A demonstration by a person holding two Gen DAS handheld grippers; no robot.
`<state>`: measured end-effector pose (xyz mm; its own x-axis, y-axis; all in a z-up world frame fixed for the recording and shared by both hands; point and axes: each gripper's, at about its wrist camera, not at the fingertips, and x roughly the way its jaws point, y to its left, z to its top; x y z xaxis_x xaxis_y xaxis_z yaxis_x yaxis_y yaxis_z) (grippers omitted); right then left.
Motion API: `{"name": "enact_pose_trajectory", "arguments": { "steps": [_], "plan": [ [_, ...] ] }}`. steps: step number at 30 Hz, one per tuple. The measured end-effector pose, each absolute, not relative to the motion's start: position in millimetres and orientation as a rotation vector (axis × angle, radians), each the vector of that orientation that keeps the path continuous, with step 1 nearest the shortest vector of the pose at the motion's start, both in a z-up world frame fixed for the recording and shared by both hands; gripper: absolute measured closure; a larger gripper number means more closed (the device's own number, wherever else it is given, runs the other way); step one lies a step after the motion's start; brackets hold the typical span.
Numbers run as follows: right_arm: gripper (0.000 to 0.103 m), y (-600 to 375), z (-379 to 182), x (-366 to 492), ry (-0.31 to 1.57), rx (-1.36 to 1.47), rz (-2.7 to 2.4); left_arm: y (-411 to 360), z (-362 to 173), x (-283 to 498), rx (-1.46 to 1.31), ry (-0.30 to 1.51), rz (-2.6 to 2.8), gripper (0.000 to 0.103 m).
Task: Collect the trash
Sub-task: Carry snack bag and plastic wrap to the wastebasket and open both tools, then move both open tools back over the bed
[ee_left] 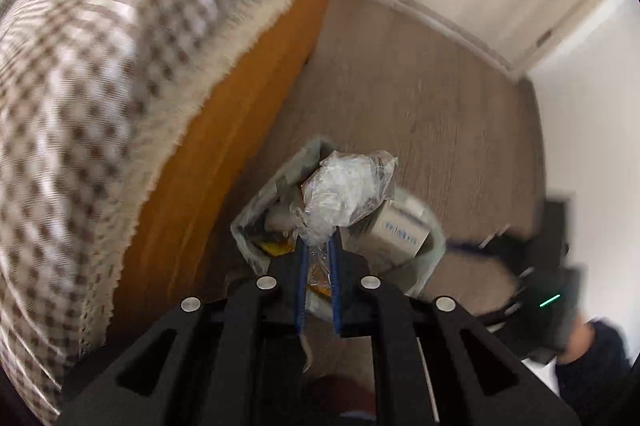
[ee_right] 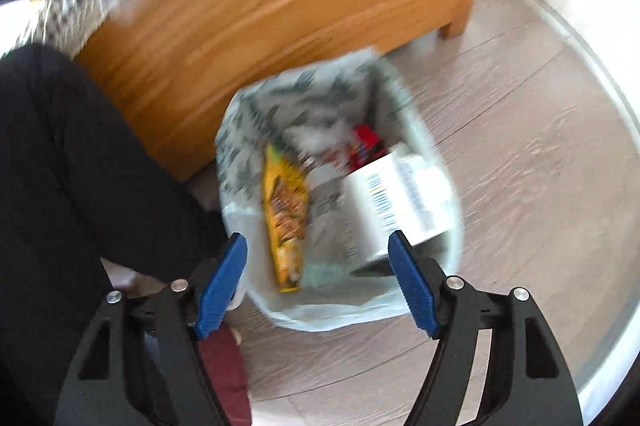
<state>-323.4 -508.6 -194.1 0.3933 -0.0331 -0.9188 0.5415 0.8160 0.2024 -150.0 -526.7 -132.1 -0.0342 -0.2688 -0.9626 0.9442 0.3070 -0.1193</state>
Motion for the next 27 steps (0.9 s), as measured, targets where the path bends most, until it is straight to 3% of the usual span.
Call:
{"name": "enact_pose_trajectory", "arguments": {
  "steps": [4, 5, 10, 20, 27],
  "plan": [
    [0.033, -526, -167, -336, 1.041, 0.526, -0.443, -536, -151, -162, 0.859, 1.264, -1.153, 0.093],
    [0.033, -528, -165, -337, 1.041, 0.519, -0.442, -539, -155, -162, 0.860, 1.296, -1.176, 0.083],
    [0.033, -522, -168, -333, 1.078, 0.478, -0.421, -536, -158, -150, 0.772, 1.338, -1.153, 0.057],
    [0.033, -512, -165, -324, 1.101, 0.445, -0.413, -528, -150, -138, 0.675, 1.384, -1.163, 0.045],
    [0.033, -516, -142, -317, 1.074, 0.406, -0.477, -514, -117, -132, 0.570, 1.276, -1.214, 0.041]
  ]
}}
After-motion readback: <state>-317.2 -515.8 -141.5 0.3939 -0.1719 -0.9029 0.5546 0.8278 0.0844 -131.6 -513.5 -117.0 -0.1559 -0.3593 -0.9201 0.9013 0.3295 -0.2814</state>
